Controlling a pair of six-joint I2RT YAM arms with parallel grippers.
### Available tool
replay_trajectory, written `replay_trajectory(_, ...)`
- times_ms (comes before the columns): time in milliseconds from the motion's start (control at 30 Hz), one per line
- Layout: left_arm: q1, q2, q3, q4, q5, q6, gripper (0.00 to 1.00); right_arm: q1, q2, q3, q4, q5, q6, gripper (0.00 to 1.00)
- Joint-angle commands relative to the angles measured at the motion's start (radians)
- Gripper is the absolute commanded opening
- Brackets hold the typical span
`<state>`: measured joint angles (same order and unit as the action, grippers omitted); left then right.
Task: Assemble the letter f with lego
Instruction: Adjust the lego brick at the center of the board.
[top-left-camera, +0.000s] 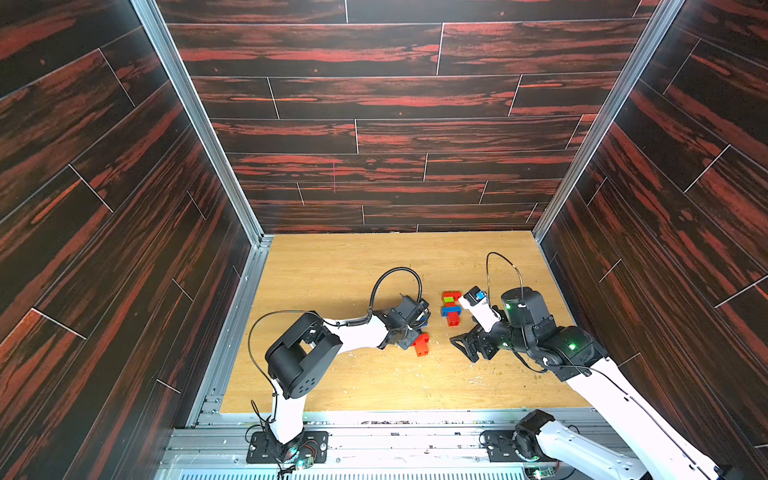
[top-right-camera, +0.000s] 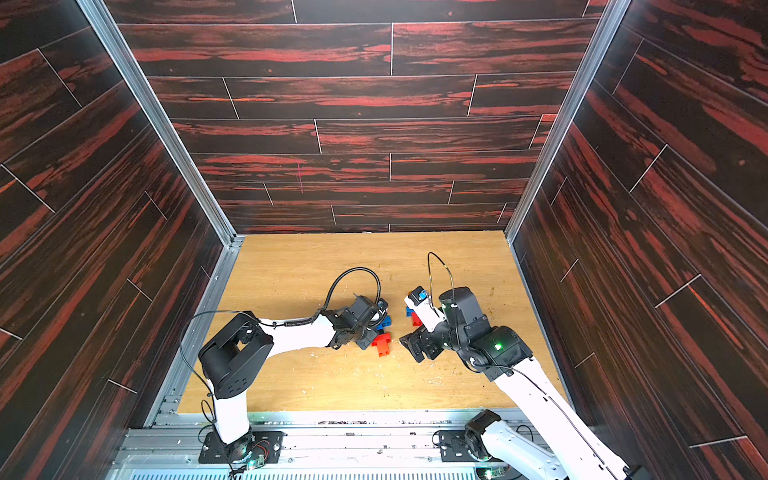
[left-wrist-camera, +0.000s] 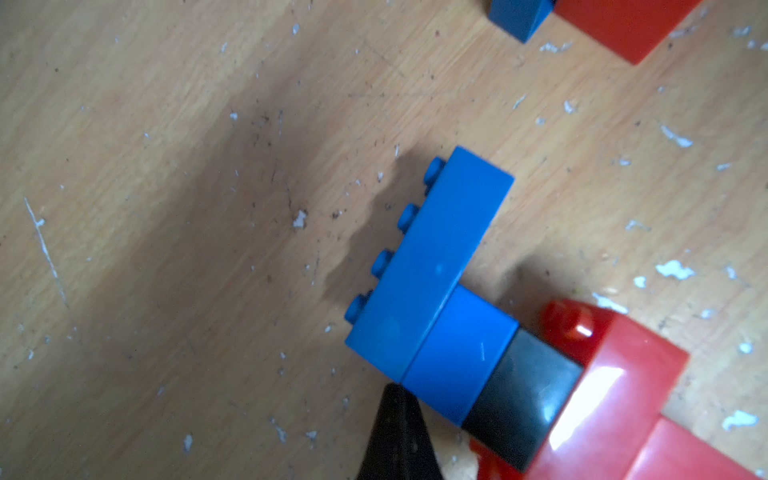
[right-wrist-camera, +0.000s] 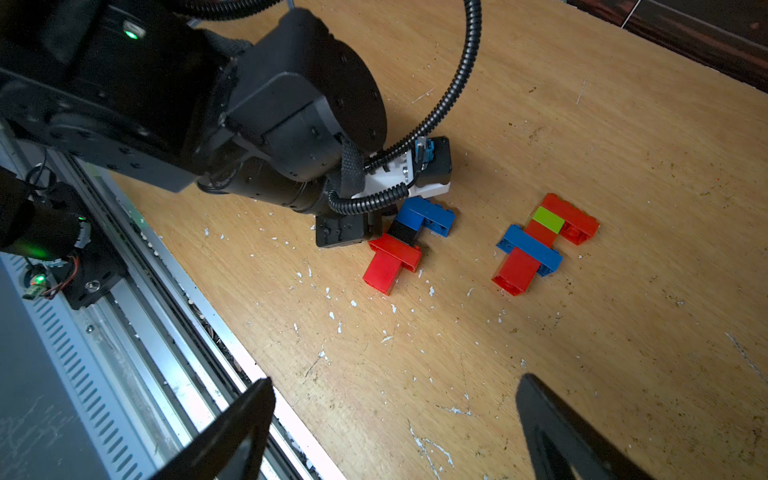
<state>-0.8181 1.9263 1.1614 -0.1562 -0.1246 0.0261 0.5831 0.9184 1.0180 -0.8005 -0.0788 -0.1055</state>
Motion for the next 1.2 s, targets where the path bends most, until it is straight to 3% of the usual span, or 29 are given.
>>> replay_trajectory(0, 0.005, 0.015, 0.031, -0.011, 0.012, 0.014, 0.00, -0.002, -0.009, 0.001, 0.002, -0.007, 0.004, 0.94)
replay_trajectory(533, 0.015, -0.030, -0.004, -0.028, -0.045, 0.026, 0.00, -0.002, -0.015, 0.006, -0.002, -0.012, 0.013, 0.94)
replay_trajectory(667, 0.022, -0.116, -0.039, -0.055, -0.079, 0.024, 0.00, -0.002, -0.013, 0.003, 0.001, -0.018, 0.014, 0.94)
replay_trajectory(867, 0.006, -0.238, -0.072, -0.156, -0.029, 0.007, 0.00, -0.002, -0.023, -0.007, 0.008, -0.019, 0.016, 0.94)
replay_trajectory(1167, -0.118, -0.462, -0.230, -0.141, 0.048, -0.122, 0.00, -0.002, -0.041, -0.011, -0.005, -0.006, 0.008, 0.94)
